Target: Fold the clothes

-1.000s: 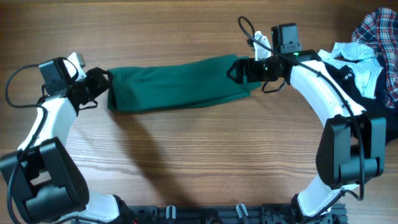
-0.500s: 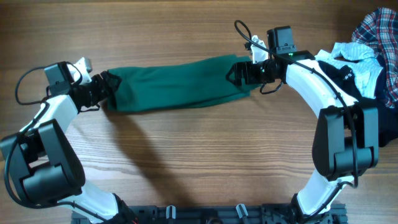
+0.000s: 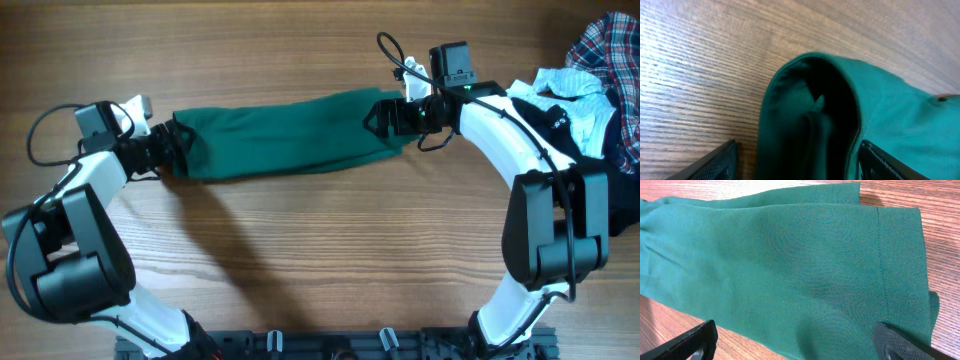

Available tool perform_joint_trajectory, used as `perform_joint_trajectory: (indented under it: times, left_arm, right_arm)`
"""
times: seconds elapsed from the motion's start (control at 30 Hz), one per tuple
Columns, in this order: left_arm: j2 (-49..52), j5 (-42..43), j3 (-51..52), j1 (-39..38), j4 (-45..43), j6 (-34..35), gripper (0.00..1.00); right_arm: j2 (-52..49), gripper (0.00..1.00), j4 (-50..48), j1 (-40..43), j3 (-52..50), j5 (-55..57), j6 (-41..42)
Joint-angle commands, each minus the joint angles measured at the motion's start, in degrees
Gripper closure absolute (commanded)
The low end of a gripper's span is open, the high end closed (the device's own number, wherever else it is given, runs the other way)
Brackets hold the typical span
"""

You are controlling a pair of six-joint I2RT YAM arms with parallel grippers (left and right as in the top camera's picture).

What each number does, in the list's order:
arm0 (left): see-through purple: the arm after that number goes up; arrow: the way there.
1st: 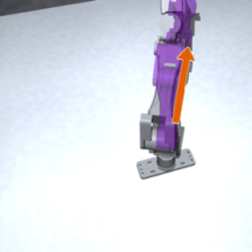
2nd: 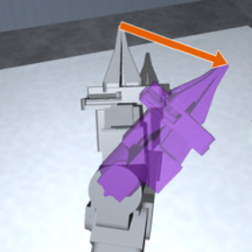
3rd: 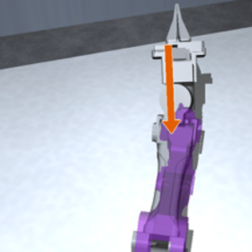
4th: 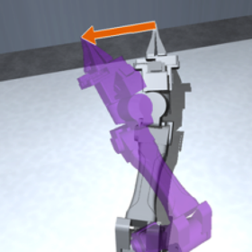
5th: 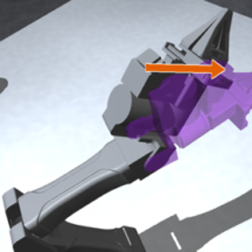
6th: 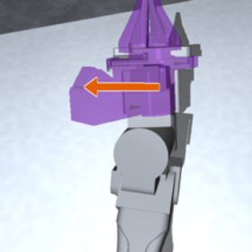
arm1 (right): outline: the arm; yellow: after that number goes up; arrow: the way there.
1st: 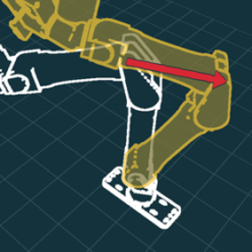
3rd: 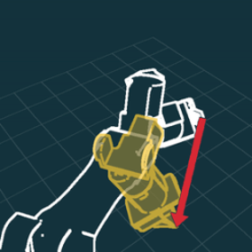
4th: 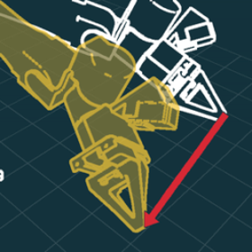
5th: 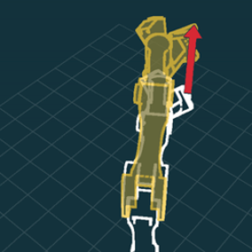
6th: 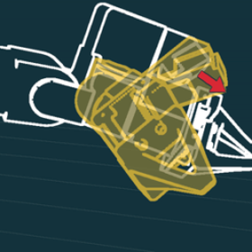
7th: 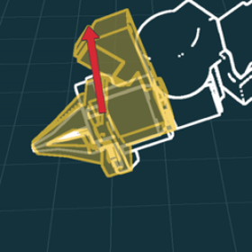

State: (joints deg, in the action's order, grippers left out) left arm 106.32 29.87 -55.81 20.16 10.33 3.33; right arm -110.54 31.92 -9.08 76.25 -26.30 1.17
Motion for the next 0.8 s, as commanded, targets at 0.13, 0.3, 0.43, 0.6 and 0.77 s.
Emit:
perform_joint_trajectory:
  times: [0.13, 0.3, 0.43, 0.6, 0.77]
  left_arm:
    - [4.6, 3.3, 0.2, -0.2, -2.4, -1.6, 0.22]
    - [6.5, 9.4, 0.2, -0.7, -4.5, -1.6, 0.23]
    - [8.2, 9.8, 0.2, -3.4, -5.2, -1.6, 0.23]
    - [8.4, 10.0, 0.2, -6.3, -5.2, -1.6, 0.33]
    - [8.4, 13.4, 0.2, -6.9, -5.2, -1.4, 0.84]
  right_arm:
    - [-0.6, 0.01, 0.5, 0.1, 0.7, 0.8, -0.9]
    - [-0.6, 0.01, 0.3, 0.1, 0.7, 0.8, -0.7]
    - [-0.6, 0.01, 0.2, 0.1, 0.7, 0.8, -0.7]
    - [-0.6, 0.01, 0.2, 0.1, 0.7, 0.8, -0.7]
    - [-0.6, 0.01, 0.2, 0.1, 0.7, 0.8, -0.7]
